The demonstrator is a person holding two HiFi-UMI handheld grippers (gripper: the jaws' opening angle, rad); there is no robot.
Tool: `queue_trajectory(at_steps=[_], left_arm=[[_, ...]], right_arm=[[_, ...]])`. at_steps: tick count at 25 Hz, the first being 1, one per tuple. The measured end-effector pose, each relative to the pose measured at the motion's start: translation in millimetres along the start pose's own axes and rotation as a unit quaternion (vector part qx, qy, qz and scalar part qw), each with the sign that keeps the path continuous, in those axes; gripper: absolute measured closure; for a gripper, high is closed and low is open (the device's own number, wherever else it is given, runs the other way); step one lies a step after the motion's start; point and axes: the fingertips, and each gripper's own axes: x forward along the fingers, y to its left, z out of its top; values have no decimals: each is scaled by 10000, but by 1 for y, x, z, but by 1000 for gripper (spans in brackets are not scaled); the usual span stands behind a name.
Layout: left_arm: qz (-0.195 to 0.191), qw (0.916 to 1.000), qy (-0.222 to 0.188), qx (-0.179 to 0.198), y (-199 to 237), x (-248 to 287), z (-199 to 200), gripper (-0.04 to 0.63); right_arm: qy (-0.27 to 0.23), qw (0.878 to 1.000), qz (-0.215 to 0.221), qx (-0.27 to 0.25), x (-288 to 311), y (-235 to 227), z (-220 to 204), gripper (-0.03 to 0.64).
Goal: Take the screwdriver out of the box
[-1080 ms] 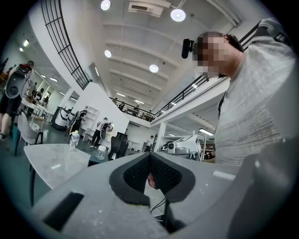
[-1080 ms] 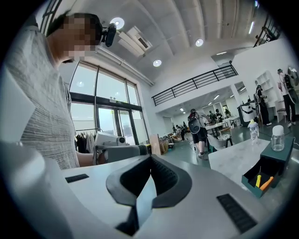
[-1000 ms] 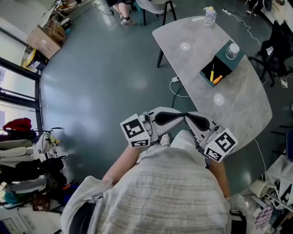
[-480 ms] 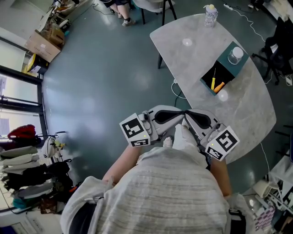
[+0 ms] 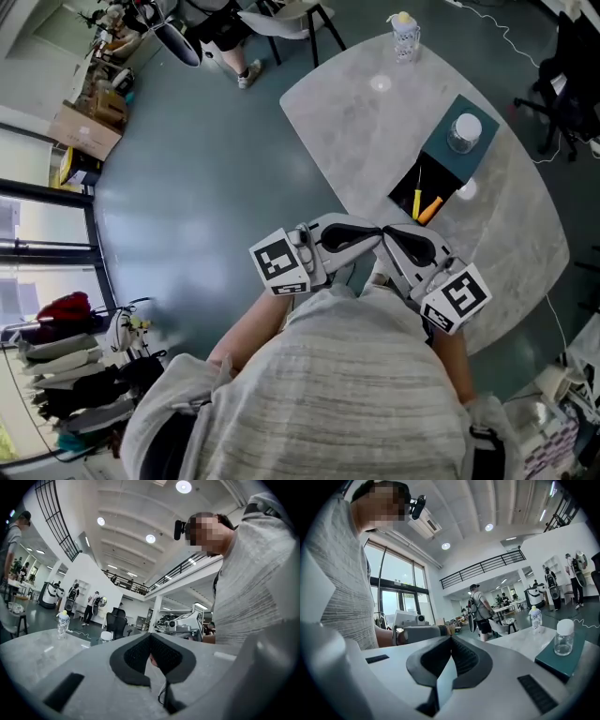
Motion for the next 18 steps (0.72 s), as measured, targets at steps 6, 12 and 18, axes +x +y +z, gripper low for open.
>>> queue_trajectory(at_steps=[6, 12, 18], left_arm=[[-334, 9993, 123, -131, 26, 33, -4, 578], [-855, 9956, 345, -183, 43, 53, -15, 579], [-1758, 9824, 439, -444, 79, 71, -16, 580]], right_arm=[[30, 9989, -441, 152, -7, -41, 0, 606], [-44, 9940, -1010, 410, -11, -69, -8, 606], [-145, 9769, -1991, 757, -1, -107, -7, 606]])
